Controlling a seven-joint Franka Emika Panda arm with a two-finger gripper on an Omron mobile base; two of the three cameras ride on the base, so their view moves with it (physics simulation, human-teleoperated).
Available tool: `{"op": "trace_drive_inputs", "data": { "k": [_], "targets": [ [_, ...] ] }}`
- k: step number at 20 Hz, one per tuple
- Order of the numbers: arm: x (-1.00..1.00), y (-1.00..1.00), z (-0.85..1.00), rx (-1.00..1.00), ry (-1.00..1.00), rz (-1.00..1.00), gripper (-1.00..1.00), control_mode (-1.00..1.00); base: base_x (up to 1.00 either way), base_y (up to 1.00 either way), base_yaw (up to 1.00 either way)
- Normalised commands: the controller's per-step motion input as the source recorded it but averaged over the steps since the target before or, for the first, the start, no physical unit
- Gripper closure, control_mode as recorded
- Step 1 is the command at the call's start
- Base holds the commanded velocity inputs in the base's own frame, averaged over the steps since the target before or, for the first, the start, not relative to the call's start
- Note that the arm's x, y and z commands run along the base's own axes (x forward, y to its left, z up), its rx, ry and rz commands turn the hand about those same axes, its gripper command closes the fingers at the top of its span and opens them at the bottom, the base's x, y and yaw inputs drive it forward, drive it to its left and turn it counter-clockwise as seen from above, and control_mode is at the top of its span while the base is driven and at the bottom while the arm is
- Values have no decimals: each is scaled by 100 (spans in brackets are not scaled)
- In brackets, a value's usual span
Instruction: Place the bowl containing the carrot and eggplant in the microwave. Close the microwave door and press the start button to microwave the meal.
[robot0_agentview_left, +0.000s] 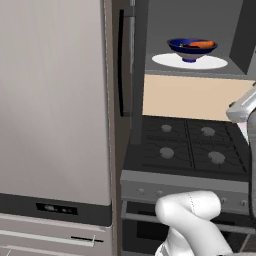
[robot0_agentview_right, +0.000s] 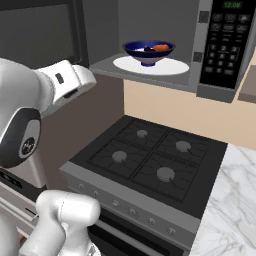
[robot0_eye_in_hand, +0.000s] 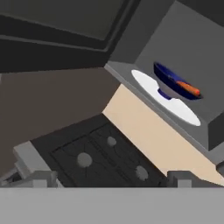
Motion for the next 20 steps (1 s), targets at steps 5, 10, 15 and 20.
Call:
{"op": "trace_drive_inputs", "data": {
  "k": [5,10,15,20],
  "targets": [
    [-12,44,4,-26,-4,0,-100,-100,0,0,0],
    [-6,44,16,-23,0,0,-100,-100,0,0,0],
    [-43,33,17,-24,0,0,-100,-100,0,0,0],
    [-57,41,23,-26,0,0,-100,-100,0,0,0]
  ]
}}
